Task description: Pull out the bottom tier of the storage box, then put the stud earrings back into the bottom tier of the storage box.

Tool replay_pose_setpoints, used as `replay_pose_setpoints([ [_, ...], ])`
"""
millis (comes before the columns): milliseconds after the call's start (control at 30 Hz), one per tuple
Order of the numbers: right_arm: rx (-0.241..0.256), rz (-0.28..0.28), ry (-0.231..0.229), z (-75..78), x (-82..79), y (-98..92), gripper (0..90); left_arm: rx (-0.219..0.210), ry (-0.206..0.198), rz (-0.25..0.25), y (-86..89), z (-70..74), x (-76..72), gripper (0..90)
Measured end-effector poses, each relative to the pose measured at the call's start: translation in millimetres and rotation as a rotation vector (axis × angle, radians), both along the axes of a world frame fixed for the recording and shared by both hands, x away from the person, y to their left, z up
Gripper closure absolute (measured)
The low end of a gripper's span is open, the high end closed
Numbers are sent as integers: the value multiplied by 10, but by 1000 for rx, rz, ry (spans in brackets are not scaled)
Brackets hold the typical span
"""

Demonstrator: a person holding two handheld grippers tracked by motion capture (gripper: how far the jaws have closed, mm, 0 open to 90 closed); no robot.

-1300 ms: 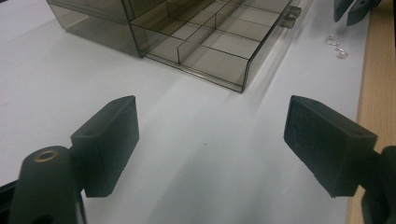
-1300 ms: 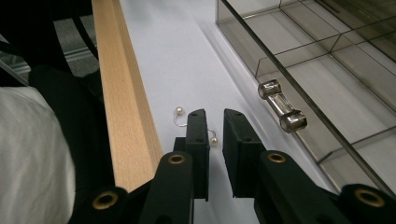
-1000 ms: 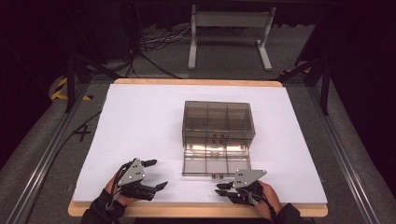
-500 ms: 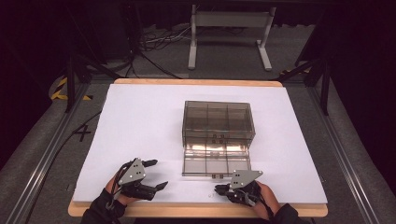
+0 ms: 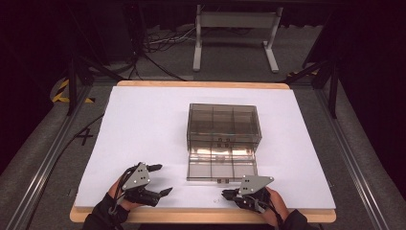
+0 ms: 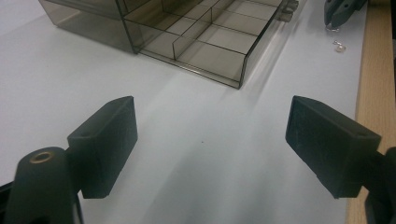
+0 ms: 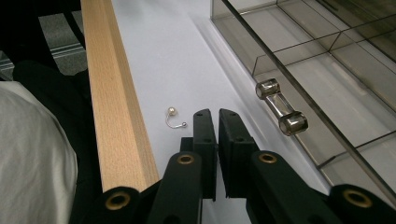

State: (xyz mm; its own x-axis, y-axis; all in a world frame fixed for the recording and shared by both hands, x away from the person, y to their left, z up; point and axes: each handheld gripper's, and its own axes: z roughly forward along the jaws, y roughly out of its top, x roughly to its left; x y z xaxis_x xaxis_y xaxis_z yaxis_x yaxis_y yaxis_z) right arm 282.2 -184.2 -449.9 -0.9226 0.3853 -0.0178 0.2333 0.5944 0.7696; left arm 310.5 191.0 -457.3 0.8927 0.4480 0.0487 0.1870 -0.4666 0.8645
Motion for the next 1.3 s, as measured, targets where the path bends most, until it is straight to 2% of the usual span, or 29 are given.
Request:
replay_pose_setpoints([
  [100,-4,-3,-12,8,-5,-6,862,-4,-6,0,13,0,8,171],
  [467,31,-34,-46,118,12,-82,862,-20,-20,-10,43,2,27,171],
  [833,51,-49,-68,186,24,-122,862,-29,-18,-2,58,2,36,165],
  [967,54,-50,-75,202,24,-127,862,-21,-21,-3,53,2,31,163],
  [1167,63,-46,-78,223,9,-138,862,-30,-12,-1,59,1,40,165],
  [1300,52,-48,-83,217,0,-137,862,-15,-17,-4,46,0,33,164],
])
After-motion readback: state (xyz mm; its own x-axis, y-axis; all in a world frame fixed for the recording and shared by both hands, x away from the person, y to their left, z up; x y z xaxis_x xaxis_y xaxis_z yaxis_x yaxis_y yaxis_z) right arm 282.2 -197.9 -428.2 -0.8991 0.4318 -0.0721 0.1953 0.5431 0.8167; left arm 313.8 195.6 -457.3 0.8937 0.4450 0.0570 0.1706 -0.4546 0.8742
